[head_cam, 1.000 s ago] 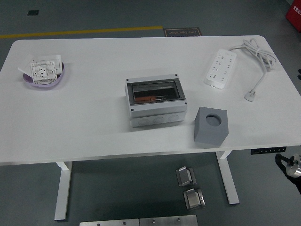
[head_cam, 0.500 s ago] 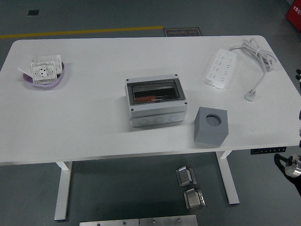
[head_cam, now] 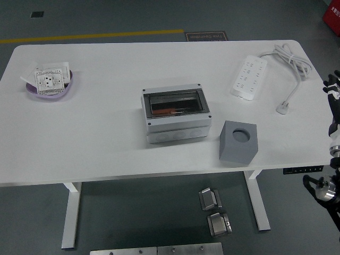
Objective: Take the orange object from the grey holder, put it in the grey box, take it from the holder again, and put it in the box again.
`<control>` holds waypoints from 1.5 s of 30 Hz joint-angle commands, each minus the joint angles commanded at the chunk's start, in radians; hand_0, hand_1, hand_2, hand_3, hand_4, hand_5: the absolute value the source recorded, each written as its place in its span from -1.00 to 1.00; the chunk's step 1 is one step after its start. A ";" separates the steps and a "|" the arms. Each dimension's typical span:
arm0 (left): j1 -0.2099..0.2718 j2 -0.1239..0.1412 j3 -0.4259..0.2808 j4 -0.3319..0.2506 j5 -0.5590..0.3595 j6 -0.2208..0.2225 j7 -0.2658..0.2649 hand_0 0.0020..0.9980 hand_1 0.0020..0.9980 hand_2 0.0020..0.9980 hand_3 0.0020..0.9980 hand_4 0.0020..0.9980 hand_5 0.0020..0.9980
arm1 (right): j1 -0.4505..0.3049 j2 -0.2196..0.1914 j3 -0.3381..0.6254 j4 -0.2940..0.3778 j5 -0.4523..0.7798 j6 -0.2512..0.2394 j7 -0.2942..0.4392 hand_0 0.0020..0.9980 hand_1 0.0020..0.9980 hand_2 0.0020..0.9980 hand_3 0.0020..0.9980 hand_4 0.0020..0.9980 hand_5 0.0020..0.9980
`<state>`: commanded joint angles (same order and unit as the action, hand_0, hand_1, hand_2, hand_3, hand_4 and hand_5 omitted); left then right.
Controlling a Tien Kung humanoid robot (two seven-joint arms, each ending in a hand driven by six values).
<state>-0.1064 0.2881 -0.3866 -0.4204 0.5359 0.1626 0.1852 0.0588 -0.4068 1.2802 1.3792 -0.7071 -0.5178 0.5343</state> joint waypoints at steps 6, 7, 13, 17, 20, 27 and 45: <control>0.015 0.010 0.017 -0.018 0.012 0.011 -0.008 0.31 0.31 0.25 0.30 0.30 -0.10 | 0.024 0.012 -0.021 0.005 0.003 0.015 -0.007 0.49 0.34 0.44 0.40 0.37 -0.16; 0.014 0.005 0.011 -0.006 0.002 0.011 -0.008 0.31 0.31 0.25 0.30 0.30 -0.10 | 0.027 0.012 -0.025 0.002 -0.009 0.021 -0.021 0.49 0.34 0.44 0.40 0.37 -0.16; -0.005 -0.026 -0.043 0.061 -0.052 0.006 -0.009 0.32 0.31 0.25 0.30 0.30 -0.11 | 0.035 0.013 -0.043 -0.013 -0.084 0.057 -0.117 0.50 0.34 0.44 0.41 0.36 -0.16; -0.013 -0.032 -0.089 0.048 -0.017 0.004 -0.007 0.32 0.31 0.24 0.30 0.30 -0.11 | 0.045 0.012 -0.056 -0.010 -0.096 0.065 -0.132 0.50 0.35 0.45 0.41 0.35 -0.19; -0.012 -0.032 -0.106 0.038 0.001 0.004 -0.005 0.32 0.31 0.24 0.30 0.30 -0.11 | 0.052 0.010 -0.063 -0.006 -0.097 0.067 -0.134 0.50 0.35 0.45 0.41 0.35 -0.19; 0.001 -0.031 -0.092 0.037 -0.004 0.005 -0.003 0.32 0.32 0.24 0.30 0.30 -0.12 | 0.057 0.008 -0.078 0.004 -0.088 0.076 -0.132 0.62 0.54 0.63 0.65 0.34 -0.19; -0.021 -0.032 -0.081 0.037 -0.025 -0.012 -0.011 0.32 0.31 0.22 0.29 0.28 -0.12 | 0.055 0.012 -0.088 0.041 0.089 0.115 -0.054 0.62 0.52 0.59 0.59 0.33 -0.20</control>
<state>-0.1270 0.2558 -0.4672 -0.3832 0.5105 0.1502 0.1747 0.1139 -0.3950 1.1921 1.4201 -0.6182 -0.4028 0.4803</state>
